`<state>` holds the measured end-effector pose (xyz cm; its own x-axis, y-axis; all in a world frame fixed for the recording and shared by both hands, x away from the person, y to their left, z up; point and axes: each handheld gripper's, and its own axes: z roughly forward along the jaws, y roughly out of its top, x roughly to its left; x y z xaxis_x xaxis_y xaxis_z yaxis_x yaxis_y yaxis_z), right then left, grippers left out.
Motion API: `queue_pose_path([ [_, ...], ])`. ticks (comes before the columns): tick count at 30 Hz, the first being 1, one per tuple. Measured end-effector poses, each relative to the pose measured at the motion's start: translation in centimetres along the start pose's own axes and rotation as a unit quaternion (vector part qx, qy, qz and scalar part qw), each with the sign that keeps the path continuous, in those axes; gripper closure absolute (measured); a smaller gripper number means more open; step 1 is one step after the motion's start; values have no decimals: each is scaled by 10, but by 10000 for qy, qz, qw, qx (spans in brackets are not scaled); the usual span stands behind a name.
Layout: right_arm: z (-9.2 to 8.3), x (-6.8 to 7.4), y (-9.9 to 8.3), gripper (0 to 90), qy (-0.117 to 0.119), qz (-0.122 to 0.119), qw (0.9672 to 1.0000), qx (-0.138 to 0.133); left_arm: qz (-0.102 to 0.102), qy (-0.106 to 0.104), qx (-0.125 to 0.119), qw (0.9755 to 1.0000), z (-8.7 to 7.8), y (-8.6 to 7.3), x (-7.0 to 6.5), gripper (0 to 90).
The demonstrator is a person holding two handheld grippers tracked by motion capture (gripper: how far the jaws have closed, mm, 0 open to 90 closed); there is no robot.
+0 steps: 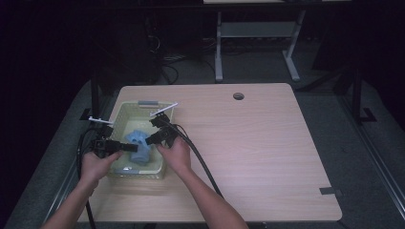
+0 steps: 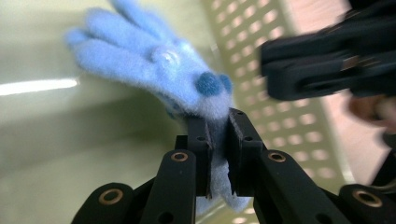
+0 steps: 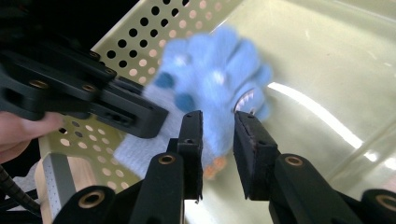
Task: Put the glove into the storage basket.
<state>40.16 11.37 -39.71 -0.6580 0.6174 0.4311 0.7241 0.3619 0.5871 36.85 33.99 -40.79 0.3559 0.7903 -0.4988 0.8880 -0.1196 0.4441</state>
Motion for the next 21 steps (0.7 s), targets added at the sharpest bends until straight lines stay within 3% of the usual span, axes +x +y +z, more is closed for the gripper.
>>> queue_pose_path([
  [4,-3,0,0,729,-15,-59,10000,24,88,273,339,9990,6,4,-4,806],
  [8,-5,0,0,729,-1,-76,10000,39,-28,411,522,9978,12,7,-3,747],
  [11,-6,1,0,719,42,-105,9999,46,-182,483,508,9974,12,8,-2,640],
  [14,-9,2,0,718,55,-121,9999,69,-234,562,416,9973,5,10,0,612],
  [18,-13,1,1,718,26,-127,9999,24,-68,669,228,9975,-6,15,0,645],
  [21,-17,0,1,713,22,-123,9999,-10,144,743,258,9968,-7,18,-8,717],
])
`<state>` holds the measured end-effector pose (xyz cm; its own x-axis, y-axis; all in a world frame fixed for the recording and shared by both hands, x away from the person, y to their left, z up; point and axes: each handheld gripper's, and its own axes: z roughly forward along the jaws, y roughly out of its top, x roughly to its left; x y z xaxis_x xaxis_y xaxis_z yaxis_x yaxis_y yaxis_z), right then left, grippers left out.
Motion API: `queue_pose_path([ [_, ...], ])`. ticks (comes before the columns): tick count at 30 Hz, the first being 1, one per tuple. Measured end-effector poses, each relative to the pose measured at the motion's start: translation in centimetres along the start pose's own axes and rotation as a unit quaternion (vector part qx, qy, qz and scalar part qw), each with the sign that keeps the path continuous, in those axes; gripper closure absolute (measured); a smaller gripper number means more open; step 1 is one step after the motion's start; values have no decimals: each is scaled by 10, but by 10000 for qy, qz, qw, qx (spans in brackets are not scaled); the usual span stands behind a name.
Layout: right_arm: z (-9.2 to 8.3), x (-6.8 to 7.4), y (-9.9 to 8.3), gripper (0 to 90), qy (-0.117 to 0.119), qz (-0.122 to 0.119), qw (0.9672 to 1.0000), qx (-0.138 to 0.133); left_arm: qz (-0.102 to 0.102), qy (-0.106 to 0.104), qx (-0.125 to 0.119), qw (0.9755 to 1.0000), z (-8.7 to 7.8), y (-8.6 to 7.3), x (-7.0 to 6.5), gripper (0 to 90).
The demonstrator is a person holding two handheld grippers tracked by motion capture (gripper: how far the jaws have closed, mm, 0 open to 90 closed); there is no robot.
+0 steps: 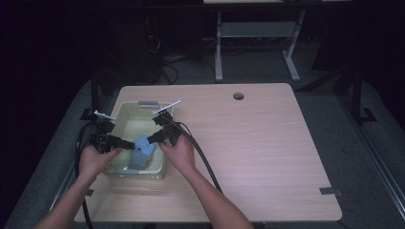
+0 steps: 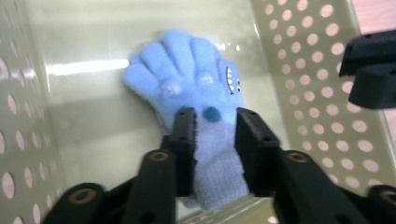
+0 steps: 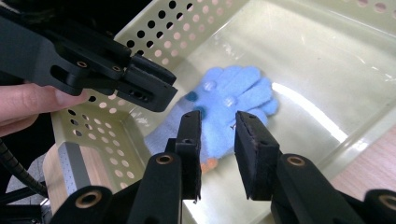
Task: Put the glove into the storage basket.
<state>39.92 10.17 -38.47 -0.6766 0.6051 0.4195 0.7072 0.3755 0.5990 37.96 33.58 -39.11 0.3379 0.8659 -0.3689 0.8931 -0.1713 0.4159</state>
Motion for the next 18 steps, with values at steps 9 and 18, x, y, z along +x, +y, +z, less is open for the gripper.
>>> queue_pose_path([
  [9,-9,-1,0,701,18,-25,10000,-29,261,545,800,9950,30,8,-11,720],
  [18,-14,-3,-1,695,10,-42,10000,-54,234,538,909,9941,35,13,-10,686],
])
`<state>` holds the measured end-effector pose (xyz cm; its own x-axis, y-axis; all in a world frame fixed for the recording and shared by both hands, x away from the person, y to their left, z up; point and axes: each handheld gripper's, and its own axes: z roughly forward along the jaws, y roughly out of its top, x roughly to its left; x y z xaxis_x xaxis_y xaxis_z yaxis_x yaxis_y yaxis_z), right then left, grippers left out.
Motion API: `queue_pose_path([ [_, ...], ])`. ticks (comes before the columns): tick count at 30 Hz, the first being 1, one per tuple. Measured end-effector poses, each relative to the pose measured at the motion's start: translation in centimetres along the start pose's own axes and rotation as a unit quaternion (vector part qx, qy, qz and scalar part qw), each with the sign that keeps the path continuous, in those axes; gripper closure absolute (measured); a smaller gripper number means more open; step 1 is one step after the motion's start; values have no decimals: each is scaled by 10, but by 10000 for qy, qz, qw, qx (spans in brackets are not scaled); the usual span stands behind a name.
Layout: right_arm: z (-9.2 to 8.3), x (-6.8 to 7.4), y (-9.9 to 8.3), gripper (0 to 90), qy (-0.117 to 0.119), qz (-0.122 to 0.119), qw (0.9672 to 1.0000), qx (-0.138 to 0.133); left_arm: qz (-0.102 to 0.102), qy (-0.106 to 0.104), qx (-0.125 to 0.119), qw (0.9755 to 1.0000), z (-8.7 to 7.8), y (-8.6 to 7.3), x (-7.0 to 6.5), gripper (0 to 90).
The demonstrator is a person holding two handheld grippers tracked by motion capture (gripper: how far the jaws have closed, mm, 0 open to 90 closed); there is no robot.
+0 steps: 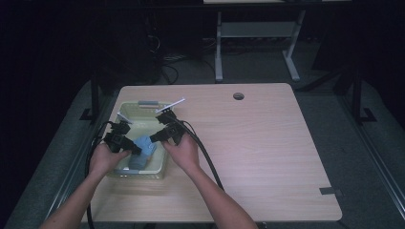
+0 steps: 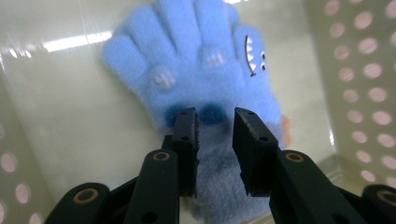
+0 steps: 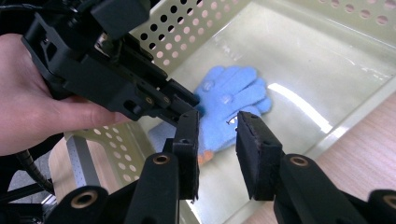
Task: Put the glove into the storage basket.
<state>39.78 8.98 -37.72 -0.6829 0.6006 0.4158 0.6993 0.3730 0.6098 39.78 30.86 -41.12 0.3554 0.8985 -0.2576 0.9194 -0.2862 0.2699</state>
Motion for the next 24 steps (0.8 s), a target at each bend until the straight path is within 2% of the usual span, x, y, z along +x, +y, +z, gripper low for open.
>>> queue_pose_path([
  [5,-4,-2,0,669,5,-27,10000,-41,-119,-153,-369,9991,-10,-2,2,617],
  [7,-5,-3,-1,653,6,0,10000,-49,-83,-181,-454,9988,-13,-2,2,592],
  [8,-6,-3,-1,643,-14,7,10000,-23,20,-162,-475,9987,-14,-3,3,581],
  [12,-10,-7,-2,623,-26,25,10000,-42,-32,-292,-661,9974,-18,-4,1,546],
  [13,-11,-7,-3,618,-35,36,10000,-29,-112,-354,-787,9962,-20,-4,1,545],
  [18,-16,-10,-2,601,-103,18,9999,-56,-144,-388,-881,9952,-23,-5,3,528],
  [21,-20,-12,-3,573,-98,40,9999,-59,-200,-541,-922,9941,-25,-5,4,495],
  [24,-27,-15,-3,552,-156,16,9998,-99,-182,-596,-1042,9926,-30,-5,3,479],
])
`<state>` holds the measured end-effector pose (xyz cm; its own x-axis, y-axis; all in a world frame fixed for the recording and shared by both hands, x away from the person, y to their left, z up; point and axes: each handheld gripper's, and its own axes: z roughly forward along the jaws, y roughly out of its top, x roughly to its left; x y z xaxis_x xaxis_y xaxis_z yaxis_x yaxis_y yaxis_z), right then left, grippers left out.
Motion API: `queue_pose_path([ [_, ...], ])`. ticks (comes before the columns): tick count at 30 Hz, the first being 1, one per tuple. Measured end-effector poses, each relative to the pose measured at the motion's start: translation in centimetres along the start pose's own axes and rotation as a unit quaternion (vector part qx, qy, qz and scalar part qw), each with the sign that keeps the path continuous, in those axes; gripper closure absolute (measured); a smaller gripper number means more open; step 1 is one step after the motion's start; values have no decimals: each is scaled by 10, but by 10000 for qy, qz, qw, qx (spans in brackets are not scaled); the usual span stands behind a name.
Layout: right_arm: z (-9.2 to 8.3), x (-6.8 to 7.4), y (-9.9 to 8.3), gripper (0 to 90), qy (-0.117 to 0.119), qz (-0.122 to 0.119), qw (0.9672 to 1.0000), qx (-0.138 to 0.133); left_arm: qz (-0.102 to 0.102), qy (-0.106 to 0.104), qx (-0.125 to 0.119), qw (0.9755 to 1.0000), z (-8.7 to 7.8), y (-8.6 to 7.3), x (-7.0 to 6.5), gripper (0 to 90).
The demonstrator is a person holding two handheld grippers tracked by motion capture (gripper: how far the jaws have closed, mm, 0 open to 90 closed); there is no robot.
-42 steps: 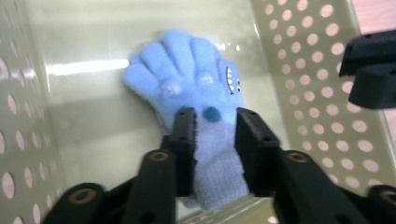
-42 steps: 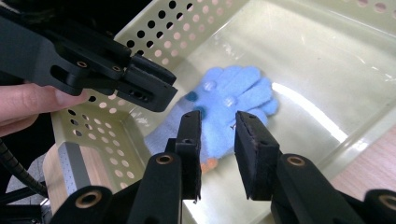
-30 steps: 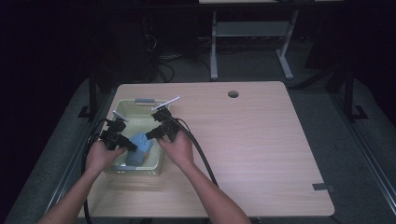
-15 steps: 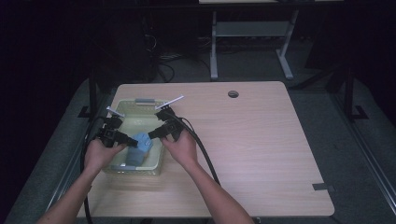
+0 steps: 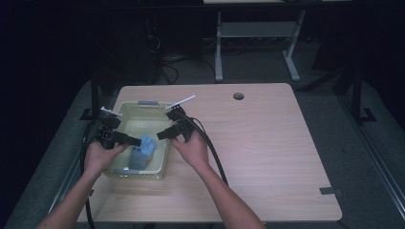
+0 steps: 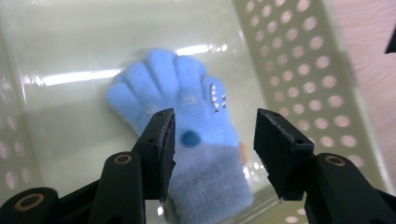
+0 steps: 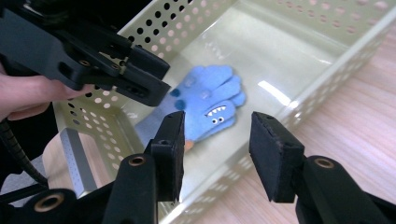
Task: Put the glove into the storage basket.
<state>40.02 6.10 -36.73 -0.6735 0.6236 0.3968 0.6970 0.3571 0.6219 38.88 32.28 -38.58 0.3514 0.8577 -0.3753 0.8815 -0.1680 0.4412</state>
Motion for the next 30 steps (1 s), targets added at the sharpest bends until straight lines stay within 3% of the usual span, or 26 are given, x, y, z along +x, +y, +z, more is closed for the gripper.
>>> queue_pose_path([
  [9,-16,-9,-2,478,-200,55,9997,-84,229,-106,-374,9990,-10,3,-7,454],
  [23,-34,-18,-3,417,-357,90,9992,-159,215,-231,-714,9970,-17,7,-20,339],
  [30,-43,-21,-4,388,-450,22,9989,-146,237,-343,-791,9960,-20,10,-24,337],
])
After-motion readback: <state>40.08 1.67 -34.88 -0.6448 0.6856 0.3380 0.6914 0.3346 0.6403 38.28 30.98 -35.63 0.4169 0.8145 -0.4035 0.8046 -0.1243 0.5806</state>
